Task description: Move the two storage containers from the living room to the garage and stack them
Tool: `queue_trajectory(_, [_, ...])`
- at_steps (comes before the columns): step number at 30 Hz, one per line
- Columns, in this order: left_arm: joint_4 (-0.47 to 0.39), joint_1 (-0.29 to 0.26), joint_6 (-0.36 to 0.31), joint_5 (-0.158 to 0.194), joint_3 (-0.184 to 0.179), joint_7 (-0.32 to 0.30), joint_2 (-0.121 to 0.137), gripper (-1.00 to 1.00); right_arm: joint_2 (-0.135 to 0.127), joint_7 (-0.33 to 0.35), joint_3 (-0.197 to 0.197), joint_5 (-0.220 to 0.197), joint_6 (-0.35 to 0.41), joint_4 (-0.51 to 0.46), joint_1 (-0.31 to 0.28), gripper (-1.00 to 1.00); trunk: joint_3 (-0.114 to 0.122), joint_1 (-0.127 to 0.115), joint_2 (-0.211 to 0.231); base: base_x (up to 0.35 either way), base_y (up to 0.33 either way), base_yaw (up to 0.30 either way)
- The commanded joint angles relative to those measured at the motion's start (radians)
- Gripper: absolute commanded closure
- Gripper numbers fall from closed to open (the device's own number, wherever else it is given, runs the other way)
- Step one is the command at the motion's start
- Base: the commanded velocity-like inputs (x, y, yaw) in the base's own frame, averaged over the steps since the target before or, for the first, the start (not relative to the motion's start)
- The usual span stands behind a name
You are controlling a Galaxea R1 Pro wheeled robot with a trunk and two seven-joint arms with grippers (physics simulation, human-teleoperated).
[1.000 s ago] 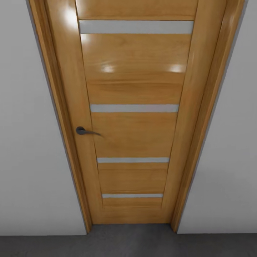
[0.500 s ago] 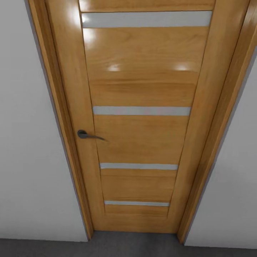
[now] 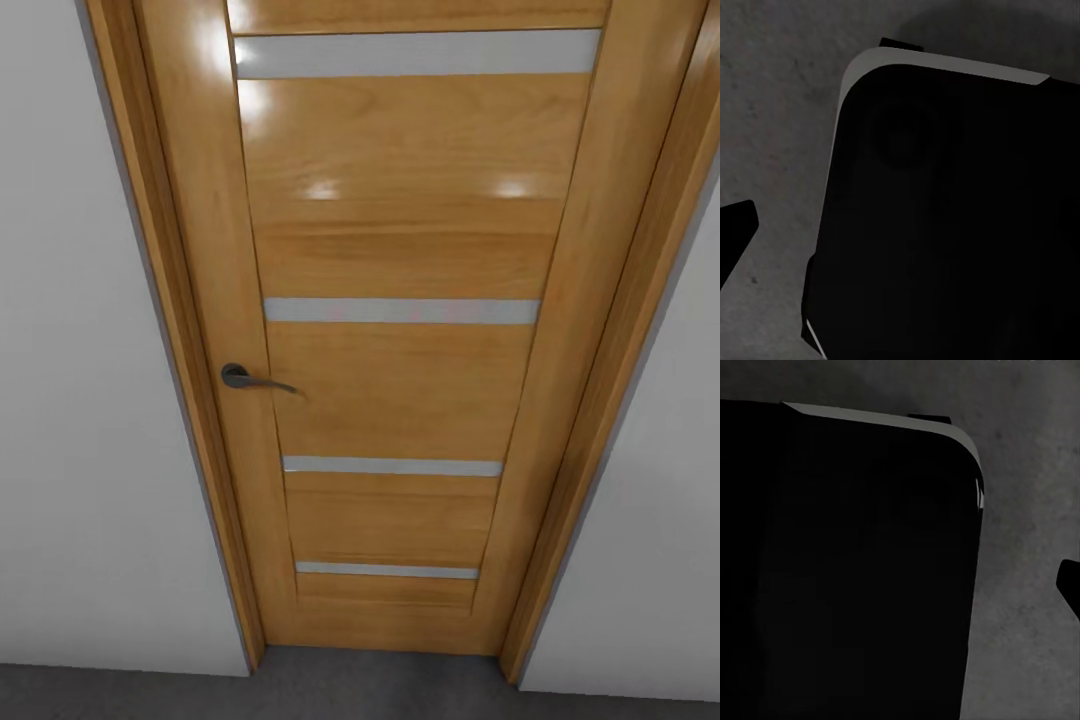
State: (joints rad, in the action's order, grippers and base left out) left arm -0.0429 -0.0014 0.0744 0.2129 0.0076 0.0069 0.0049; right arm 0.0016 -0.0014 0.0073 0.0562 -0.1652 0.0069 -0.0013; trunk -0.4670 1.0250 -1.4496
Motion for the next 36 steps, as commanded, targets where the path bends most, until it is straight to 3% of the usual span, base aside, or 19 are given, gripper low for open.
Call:
queue_trajectory(1, [0.0, 0.0, 0.002, 0.005, 0.0, 0.001, 0.0, -1.0, 0.0, 0.0, 0.0, 0.007, -0.004, 0.001, 0.0, -1.0, -0.001, 0.0, 0.0, 0.0, 0.0, 0.0])
queue_trajectory(17, [0.0, 0.0, 0.002, 0.005, 0.0, 0.001, -0.002, -1.0, -0.003, -0.005, -0.003, 0.001, 0.001, -0.005, 0.0, -1.0, -0.001, 0.0, 0.0, 0.0, 0.0, 0.0])
queue_trajectory(18, [0.0, 0.0, 0.002, 0.005, 0.0, 0.001, -0.003, -1.0, -0.053, -0.045, -0.012, -0.001, 0.078, -0.215, -0.001, -1.0, -0.001, 0.0, 0.0, 0.0, 0.0, 0.0])
queue_trajectory(19, [0.0, 0.0, 0.002, 0.005, 0.0, 0.001, -0.003, -1.0, -0.07, -0.064, -0.014, -0.003, 0.133, -0.316, -0.002, -1.0, -0.001, 0.0, 0.0, 0.0, 0.0, 0.0])
queue_trajectory(22, [0.0, 0.0, 0.002, 0.005, 0.0, 0.001, -0.003, -1.0, -0.088, -0.079, -0.016, -0.005, 0.203, -0.45, -0.019, -1.0, -0.001, 0.0, 0.0, 0.0, 0.0, 0.0])
queue_trajectory(27, [0.0, 0.0, 0.003, 0.004, 0.0, 0.001, -0.003, -1.0, -0.096, -0.085, -0.016, -0.006, 0.263, -0.513, -0.135, -1.0, -0.001, 0.0, 0.0, 0.0, 0.0, 0.0])
queue_trajectory(33, [0.0, 0.001, 0.003, 0.004, 0.0, 0.001, -0.003, -1.0, -0.084, -0.088, -0.011, -0.003, 0.281, -0.483, -0.329, -1.0, -0.001, 0.0, 0.0, 0.0, 0.0, 0.0])
queue_trajectory(34, [0.0, 0.001, 0.003, 0.003, 0.0, 0.001, -0.004, -1.0, -0.074, -0.088, -0.009, -0.002, 0.282, -0.466, -0.361, -1.0, -0.001, 0.0, 0.0, 0.0, 0.0, 0.0])
queue_trajectory(36, [0.0, 0.001, 0.003, 0.002, 0.0, 0.001, -0.005, -1.0, -0.024, -0.084, -0.005, 0.004, 0.278, -0.422, -0.42, -1.0, -0.001, 0.0, 0.0, 0.0, 0.0, 0.0])
